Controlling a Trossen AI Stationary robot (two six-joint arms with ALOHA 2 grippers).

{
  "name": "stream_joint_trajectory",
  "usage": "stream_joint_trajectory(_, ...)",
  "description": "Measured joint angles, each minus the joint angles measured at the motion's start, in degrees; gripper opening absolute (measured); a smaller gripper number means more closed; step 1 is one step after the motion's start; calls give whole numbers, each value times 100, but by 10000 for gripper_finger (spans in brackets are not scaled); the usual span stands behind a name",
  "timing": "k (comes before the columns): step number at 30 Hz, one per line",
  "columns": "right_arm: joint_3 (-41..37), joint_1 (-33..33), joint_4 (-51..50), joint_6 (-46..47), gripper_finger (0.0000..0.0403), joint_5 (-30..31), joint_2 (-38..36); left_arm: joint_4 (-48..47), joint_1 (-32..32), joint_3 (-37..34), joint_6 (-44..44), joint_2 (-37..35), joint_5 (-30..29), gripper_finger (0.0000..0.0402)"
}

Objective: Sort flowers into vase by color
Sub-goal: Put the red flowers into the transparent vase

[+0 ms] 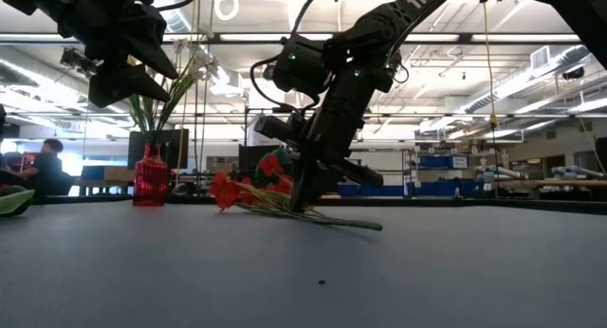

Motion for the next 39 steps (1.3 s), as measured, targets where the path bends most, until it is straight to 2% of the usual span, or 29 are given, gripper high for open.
stream_joint_trajectory(9,0,11,-223,-3,9,14,-62,-160,0,0,-2,0,0,188)
stream_joint_trajectory(18,-33,80,-1783,-210,9,569,-615,-340,-2,0,30,-4,131,188)
stream_joint_trajectory(21,-31,131,-2077,-389,17,495,-720,-334,0,0,152,-4,131,188)
stream_joint_trajectory(24,-28,205,-2108,-539,50,457,-723,-333,0,0,192,-4,129,188)
stream_joint_trajectory(34,-8,323,-1876,-1052,220,567,-687,-337,0,0,192,-2,129,188)
stream_joint_trajectory(39,11,447,-1745,-1269,251,605,-344,-334,0,0,181,-2,129,188)
